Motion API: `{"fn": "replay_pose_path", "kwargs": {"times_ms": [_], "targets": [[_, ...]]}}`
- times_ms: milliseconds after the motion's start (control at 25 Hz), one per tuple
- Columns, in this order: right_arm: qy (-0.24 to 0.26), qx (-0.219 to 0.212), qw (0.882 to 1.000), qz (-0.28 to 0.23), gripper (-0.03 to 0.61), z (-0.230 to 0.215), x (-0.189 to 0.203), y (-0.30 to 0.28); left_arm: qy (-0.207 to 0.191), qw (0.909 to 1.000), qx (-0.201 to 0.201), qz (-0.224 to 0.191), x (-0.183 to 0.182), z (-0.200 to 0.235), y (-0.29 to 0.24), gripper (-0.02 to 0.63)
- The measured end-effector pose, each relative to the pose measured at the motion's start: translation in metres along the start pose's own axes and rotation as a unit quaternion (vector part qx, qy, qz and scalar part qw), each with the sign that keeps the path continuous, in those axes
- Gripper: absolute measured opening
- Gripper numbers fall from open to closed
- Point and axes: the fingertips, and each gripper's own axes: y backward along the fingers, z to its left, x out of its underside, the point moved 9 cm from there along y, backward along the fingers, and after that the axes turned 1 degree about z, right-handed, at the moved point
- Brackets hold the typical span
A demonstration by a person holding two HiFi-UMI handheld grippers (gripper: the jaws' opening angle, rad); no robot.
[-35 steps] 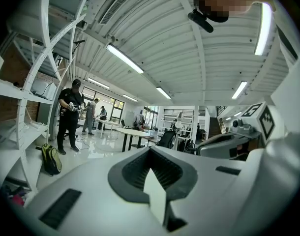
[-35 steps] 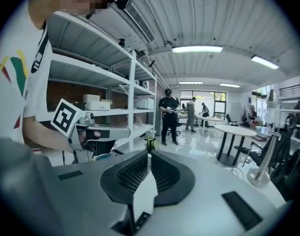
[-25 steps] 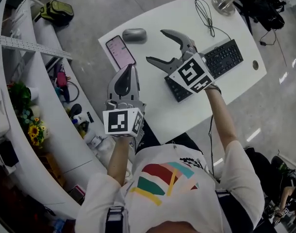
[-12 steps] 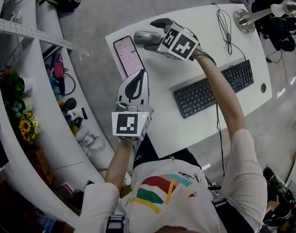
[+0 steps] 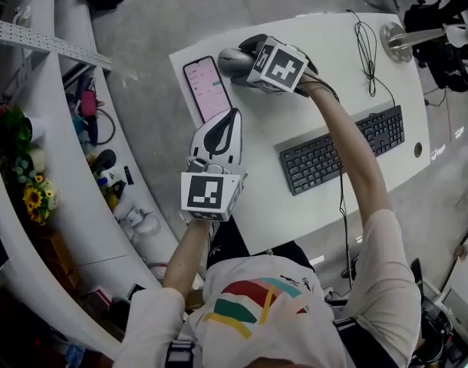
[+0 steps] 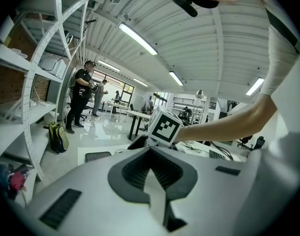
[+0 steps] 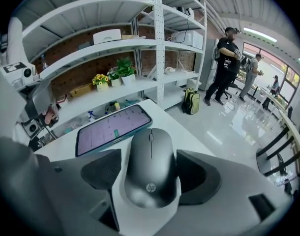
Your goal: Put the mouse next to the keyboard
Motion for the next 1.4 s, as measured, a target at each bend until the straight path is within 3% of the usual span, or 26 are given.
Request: {"fn": "replay_pose_path", "kwargs": {"times_ms": [120,520,880,1120,1400], "targets": [[-0.001,-0.005,1.0,0.008,0.307,-0.002,0.0,0.0,0.004,1.0,0.007,-0.003,0.001,0.0,-0.006,0.043],[-0.004,0.002,1.0,0.005,0.302,0.001,0.003,0.001,0.004,0.9998,0.017,0.005,0.004,-0.005,-0.013,0.043],[-0.001,0.045,0.999,-0.027,0.302,0.007,0.008,0.05,-0.007,0.9991,0.042,0.007,0.0,-0.029,-0.013,0.043],[-0.035,0.117,0.992,-0.03,0.302,-0.002,0.055,0.121,-0.018,0.9958,0.09,-0.002,-0.008,-0.077,-0.031,0.043],[-0.1,0.205,0.973,-0.029,0.302,-0.002,0.142,0.22,-0.028,0.9863,0.161,0.021,-0.001,-0.145,-0.049,0.043]]}}
